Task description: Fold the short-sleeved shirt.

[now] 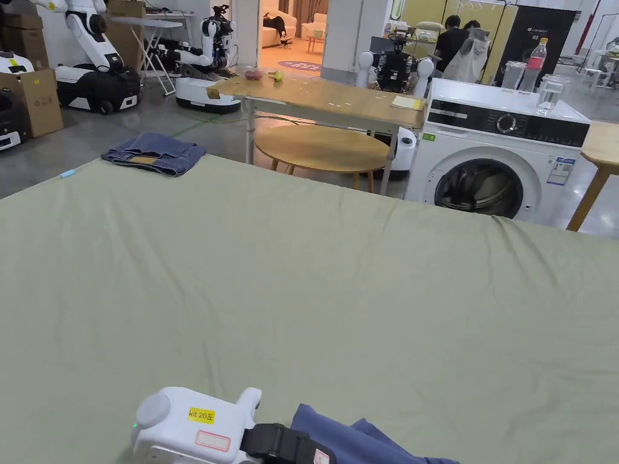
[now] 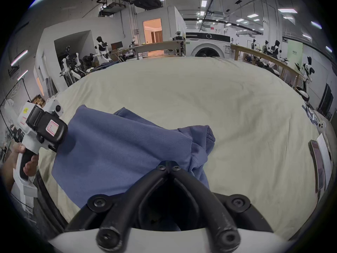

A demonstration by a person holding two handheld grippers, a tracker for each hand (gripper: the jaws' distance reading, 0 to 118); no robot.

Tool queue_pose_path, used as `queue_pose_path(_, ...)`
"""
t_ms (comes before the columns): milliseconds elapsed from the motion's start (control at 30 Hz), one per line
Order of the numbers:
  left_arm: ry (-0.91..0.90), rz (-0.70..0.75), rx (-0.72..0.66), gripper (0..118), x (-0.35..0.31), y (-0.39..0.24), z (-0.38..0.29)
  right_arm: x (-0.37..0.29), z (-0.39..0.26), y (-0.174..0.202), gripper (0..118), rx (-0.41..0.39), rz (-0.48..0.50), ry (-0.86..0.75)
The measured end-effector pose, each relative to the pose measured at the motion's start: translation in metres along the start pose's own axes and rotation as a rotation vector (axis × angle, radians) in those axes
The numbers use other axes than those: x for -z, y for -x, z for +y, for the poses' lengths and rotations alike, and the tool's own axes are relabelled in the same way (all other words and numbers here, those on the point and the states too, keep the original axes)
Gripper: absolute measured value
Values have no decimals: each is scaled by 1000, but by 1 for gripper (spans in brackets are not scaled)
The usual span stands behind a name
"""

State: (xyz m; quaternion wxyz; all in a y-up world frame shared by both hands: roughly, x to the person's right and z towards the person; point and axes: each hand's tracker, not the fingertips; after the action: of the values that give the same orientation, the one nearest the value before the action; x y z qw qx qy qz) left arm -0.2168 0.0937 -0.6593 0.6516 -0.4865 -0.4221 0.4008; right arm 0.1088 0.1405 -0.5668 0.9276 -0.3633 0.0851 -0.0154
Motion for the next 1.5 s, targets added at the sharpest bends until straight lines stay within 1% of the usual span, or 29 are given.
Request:
queue_pose_path(33, 18, 5, 33, 75, 4, -3, 0, 0, 0, 0, 0, 1, 1, 1)
queue_pose_path(67, 2, 20, 46, 70, 5, -5, -1, 0, 0, -1, 0, 3, 3, 2)
queue_pose_path(100, -10, 46, 48, 60, 4, -5, -2, 0, 1, -1, 0, 6, 5, 3)
queue_pose_path(133, -20, 86, 38, 38, 2, -1, -2, 0, 0, -2, 0, 7, 6, 3)
queue_pose_path(167, -36, 134, 9, 25, 0, 3, -3, 0, 0, -2, 0, 6, 7, 1)
queue_pose_path(200, -43, 133, -34, 22, 0, 8, -4, -1, -1, -2, 0, 5, 13, -3)
queue_pose_path(233, -58, 87, -91, 22, 0, 11, -8, -1, -2, 0, 0, 1, 12, -7)
queue_pose_path(267, -72, 81, -92, 21, -1, 9, -9, -1, -3, 2, 0, -10, 5, -11)
queue_pose_path(333, -76, 144, -21, 19, 1, -3, -12, -1, -3, 4, 0, -22, -4, -15)
queue_pose_path(367, -76, 142, -16, 18, 1, -5, -13, -2, -3, 4, 0, -23, -6, -16)
queue_pose_path(467, -77, 148, -33, 18, -2, -9, -12, -6, -1, 8, 0, -51, -15, -23)
queue_pose_path(567, -74, 160, -6, 17, -8, -18, -11, -16, 4, 11, 0, -79, -24, -55)
queue_pose_path(667, -73, 188, -18, 17, -17, -31, -9, -21, 13, 13, 0, -126, -74, -98)
queue_pose_path(767, -82, 233, -43, 17, -39, -51, -4, -22, 23, 10, 0, -131, -71, -114)
queue_pose_path(867, -96, 278, 29, 17, -72, -73, 2, -23, 34, 10, 0, -136, -67, -147)
queue_pose_path(967, -111, 363, 22, 17, -115, -86, 11, -23, 45, 12, 0, -146, -58, -163)
queue_pose_path(1067, -118, 428, 62, 17, -167, -100, 26, -23, 53, 16, 0, -136, -46, -191)
queue_pose_path(1133, -136, 492, 63, 17, -205, -106, 37, -24, 57, 19, 0, -136, -43, -214)
queue_pose_path(1300, -141, 638, -5, 17, -286, -106, 56, -19, 63, 27, 0, -143, -36, -224)
queue_pose_path(1367, -152, 694, -48, 17, -315, -103, 63, -17, 63, 29, 0, -146, -35, -216)
queue_pose_path(1500, -147, 812, -90, 17, -368, -98, 74, -12, 60, 33, 0, -159, -38, -196)
